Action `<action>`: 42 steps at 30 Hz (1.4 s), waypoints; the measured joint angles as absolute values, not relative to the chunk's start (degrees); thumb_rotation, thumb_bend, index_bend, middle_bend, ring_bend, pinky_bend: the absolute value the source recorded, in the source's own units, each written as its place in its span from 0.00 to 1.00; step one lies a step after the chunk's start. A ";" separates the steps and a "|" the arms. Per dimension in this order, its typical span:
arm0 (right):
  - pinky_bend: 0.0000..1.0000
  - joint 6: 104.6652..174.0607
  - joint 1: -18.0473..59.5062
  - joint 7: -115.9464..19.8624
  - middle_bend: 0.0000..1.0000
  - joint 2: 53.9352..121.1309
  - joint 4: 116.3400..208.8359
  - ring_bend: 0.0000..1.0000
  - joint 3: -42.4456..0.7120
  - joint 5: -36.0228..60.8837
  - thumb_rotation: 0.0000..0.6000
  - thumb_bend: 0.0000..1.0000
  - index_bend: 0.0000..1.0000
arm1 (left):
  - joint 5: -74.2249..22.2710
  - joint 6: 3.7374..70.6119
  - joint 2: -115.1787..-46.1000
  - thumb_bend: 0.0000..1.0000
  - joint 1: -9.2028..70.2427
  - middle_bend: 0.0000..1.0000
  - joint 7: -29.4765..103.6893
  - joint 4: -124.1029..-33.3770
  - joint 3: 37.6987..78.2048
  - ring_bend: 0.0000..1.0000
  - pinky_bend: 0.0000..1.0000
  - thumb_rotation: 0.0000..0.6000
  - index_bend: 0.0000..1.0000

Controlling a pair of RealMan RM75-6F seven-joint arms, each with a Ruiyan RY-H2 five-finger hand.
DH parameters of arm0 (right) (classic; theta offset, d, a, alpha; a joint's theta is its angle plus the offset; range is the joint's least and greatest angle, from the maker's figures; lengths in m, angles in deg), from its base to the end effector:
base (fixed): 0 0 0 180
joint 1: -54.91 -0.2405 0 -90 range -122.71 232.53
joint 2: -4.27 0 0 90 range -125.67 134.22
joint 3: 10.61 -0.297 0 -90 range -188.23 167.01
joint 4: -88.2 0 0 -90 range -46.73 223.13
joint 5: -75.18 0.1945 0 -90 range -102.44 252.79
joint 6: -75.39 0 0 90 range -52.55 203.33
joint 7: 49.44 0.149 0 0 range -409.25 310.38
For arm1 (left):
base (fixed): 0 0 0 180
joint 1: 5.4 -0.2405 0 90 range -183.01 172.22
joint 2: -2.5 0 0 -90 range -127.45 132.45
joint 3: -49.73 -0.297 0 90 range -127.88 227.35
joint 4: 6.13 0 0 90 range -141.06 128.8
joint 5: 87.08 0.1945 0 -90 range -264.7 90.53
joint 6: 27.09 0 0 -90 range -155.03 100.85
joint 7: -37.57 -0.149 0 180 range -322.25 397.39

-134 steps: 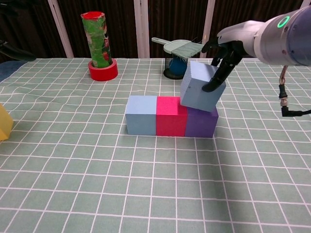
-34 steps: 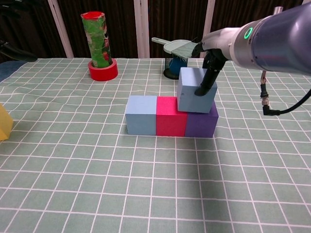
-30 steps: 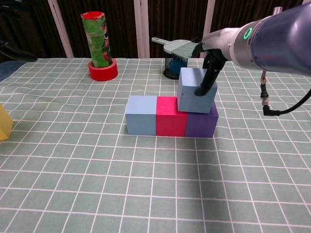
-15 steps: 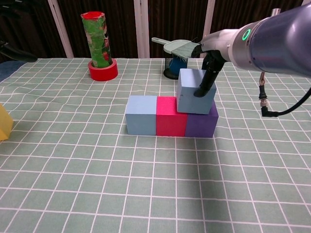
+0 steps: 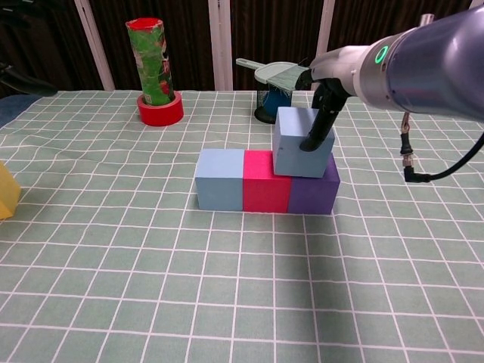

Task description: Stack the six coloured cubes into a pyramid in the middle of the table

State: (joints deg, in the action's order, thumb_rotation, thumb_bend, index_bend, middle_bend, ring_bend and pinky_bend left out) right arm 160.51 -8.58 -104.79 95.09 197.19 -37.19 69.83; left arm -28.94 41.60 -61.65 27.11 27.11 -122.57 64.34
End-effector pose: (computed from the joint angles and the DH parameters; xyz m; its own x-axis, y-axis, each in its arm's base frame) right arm -0.0547 -0.3820 0.0232 0.3652 -0.3717 0.8535 -0.9156 0.0225 0.4015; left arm -0.1751 0.3233 0.1548 0.0890 0.1607 0.9830 0.9841 -0.1664 -0.0619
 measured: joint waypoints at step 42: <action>0.00 157.87 -8.46 -105.28 0.40 93.85 196.85 0.20 -36.27 69.67 1.00 0.32 0.00 | -29.83 41.88 -61.97 0.08 27.27 0.03 26.07 -122.78 64.23 0.00 0.00 1.00 0.00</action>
